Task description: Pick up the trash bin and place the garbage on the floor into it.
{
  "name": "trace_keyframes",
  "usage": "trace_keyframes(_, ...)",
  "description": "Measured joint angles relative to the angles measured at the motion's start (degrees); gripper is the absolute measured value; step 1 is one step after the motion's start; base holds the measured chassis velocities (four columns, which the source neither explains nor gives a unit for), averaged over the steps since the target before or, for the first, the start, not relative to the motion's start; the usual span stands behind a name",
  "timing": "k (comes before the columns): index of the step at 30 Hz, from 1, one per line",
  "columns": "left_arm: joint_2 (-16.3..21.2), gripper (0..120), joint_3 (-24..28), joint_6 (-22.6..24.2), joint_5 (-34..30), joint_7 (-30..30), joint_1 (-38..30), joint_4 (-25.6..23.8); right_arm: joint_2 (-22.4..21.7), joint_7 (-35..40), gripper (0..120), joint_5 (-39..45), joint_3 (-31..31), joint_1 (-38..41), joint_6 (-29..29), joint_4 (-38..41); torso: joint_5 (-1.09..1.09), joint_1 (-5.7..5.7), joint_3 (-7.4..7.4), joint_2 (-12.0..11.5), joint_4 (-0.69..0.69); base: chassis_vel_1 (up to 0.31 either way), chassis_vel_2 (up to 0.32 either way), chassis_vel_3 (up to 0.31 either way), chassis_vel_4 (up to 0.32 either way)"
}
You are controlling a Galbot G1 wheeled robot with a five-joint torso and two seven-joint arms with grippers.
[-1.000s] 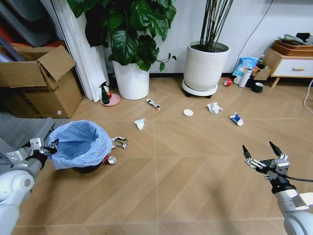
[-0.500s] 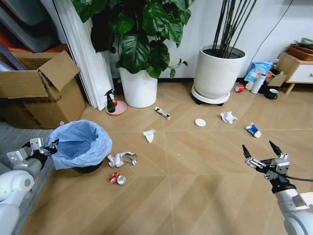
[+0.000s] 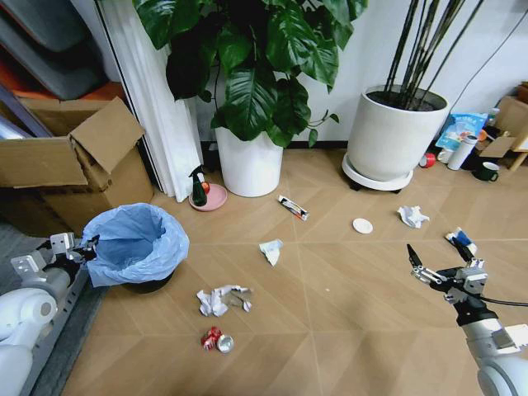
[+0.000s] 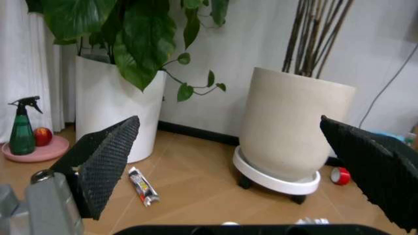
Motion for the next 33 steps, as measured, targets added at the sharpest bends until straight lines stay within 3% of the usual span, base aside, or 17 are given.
trace_keyframes(4, 0.0, 0, 0.2, 0.0, 0.0, 0.0, 0.1, -0.4, 0.0, 0.1, 100, -0.7, -0.5, 0.3, 0.0, -0.3, 0.05, 0.01, 0.01, 0.0, 0.04, -0.081, 0.137, 0.064, -0.078)
trace_keyframes(9, 0.3, 0, 0.6, 0.0, 0.0, 0.1, 0.3, -0.8, -0.2, -2.1, 100, -1.2, -1.5, 1.0, -0.6, -1.3, 0.03, -0.01, -0.01, 0.0, -0.01, -0.022, -0.016, -0.007, 0.006)
trace_keyframes(16, 1.4, 0, 1.9, 0.0, 0.3, 0.5, 0.4, -0.8, -2.8, -4.1, 100, -1.1, -11.3, 7.5, -5.0, -5.2, 0.04, -0.02, -0.01, 0.0, 0.05, 0.018, -0.040, -0.018, 0.024)
trace_keyframes(23, 1.5, 0, 2.7, 0.3, 0.6, 0.5, 0.6, -1.3, -3.5, -5.4, 100, -1.2, -15.5, 10.6, -6.3, -8.2, 0.01, -0.01, 0.00, 0.0, 0.02, 0.000, 0.000, 0.000, 0.000)
trace_keyframes(28, 1.3, 0, 2.9, 0.5, 0.7, 0.1, 0.6, -1.3, -3.1, -4.3, 100, -3.5, -17.9, 12.0, -1.7, -10.8, 0.05, -0.01, 0.00, 0.0, 0.01, 0.000, 0.000, 0.000, 0.000)
trace_keyframes(33, 1.0, 0, 3.0, 0.7, 0.7, -0.3, 0.7, -1.6, -2.3, -2.8, 100, -5.4, -19.1, 12.3, -1.1, -12.1, 0.02, -0.01, 0.00, 0.0, 0.02, 0.000, 0.000, 0.000, 0.000)
